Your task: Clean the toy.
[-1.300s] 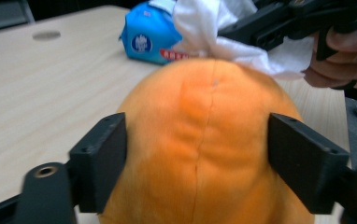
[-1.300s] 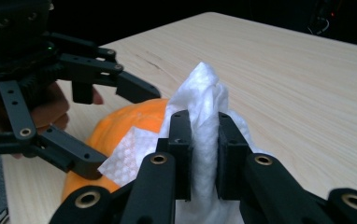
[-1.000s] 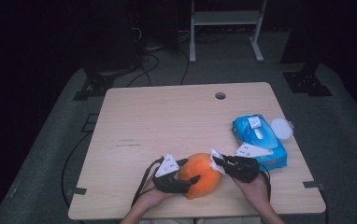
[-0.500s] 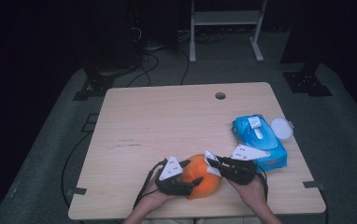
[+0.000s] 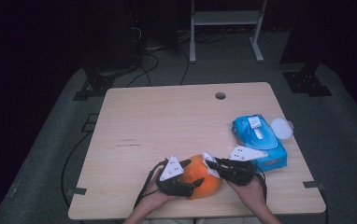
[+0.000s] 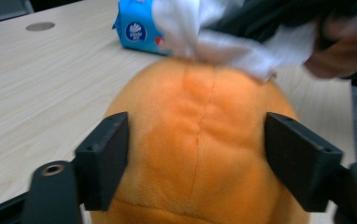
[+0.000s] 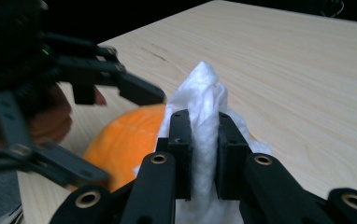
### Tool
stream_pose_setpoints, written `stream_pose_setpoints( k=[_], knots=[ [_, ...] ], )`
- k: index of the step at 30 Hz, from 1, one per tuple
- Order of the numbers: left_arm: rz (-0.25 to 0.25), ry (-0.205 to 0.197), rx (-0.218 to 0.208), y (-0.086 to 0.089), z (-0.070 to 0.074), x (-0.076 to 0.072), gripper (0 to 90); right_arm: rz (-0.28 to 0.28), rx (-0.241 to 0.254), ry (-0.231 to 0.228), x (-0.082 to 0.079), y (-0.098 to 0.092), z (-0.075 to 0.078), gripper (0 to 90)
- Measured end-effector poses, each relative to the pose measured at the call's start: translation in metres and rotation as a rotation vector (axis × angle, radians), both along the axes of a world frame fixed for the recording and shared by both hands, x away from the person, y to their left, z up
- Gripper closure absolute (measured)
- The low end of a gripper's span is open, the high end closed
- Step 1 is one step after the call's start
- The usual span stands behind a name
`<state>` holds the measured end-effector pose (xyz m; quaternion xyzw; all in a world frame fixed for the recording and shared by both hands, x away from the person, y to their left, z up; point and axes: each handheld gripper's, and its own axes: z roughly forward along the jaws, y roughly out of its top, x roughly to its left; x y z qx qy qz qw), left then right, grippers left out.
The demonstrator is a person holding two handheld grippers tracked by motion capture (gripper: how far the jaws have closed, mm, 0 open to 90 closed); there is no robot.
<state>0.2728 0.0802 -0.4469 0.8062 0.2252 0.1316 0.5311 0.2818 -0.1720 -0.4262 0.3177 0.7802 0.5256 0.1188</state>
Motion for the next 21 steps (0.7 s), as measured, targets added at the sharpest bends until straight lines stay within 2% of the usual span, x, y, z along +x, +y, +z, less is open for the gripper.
stream_pose_setpoints(
  k=[2,4,6,7,9,10,11,13,15,16,17,19,21],
  knots=[
    [0.015,0.007,-0.01,0.005,0.001,0.002,13.0,-0.032,-0.031,-0.009,0.003,-0.007,-0.002,78.6],
    [0.021,0.044,-0.014,0.007,-0.004,0.005,10.0,-0.058,0.0,0.026,0.009,-0.018,-0.006,78.5],
    [0.008,0.088,-0.016,0.005,-0.011,0.007,10.2,-0.072,0.002,0.034,0.011,-0.021,-0.007,78.5],
    [0.0,0.079,-0.002,0.003,-0.012,0.007,14.4,-0.074,0.004,0.032,0.011,-0.02,-0.005,78.5],
    [0.012,0.04,0.039,-0.001,-0.009,0.004,23.2,-0.075,-0.033,-0.019,0.005,-0.011,-0.001,78.8],
    [0.016,0.028,0.049,-0.002,-0.007,0.003,26.3,-0.066,-0.037,-0.044,0.0,-0.006,0.002,78.9],
    [0.017,0.002,0.061,-0.003,-0.004,0.001,30.4,-0.052,-0.024,-0.05,-0.002,-0.003,0.004,78.9],
    [0.015,-0.029,0.061,-0.006,0.001,-0.003,34.5,-0.005,-0.01,-0.072,-0.009,0.005,0.01,78.8],
    [0.01,-0.044,0.063,-0.008,0.004,-0.005,35.4,0.035,-0.033,-0.094,-0.014,0.014,0.012,78.7],
    [0.004,-0.049,0.063,-0.008,0.004,-0.005,35.0,0.033,-0.06,-0.11,-0.015,0.017,0.012,78.7],
    [0.003,-0.036,0.043,-0.006,0.002,-0.004,32.8,0.033,-0.082,-0.112,-0.014,0.017,0.01,78.7],
    [0.006,-0.006,0.0,-0.003,-0.001,-0.001,24.0,0.027,-0.083,-0.103,-0.011,0.013,0.007,78.8],
    [0.027,0.018,-0.02,-0.001,-0.004,0.003,11.5,0.014,-0.069,-0.089,-0.007,0.009,0.005,78.8]
  ],
)
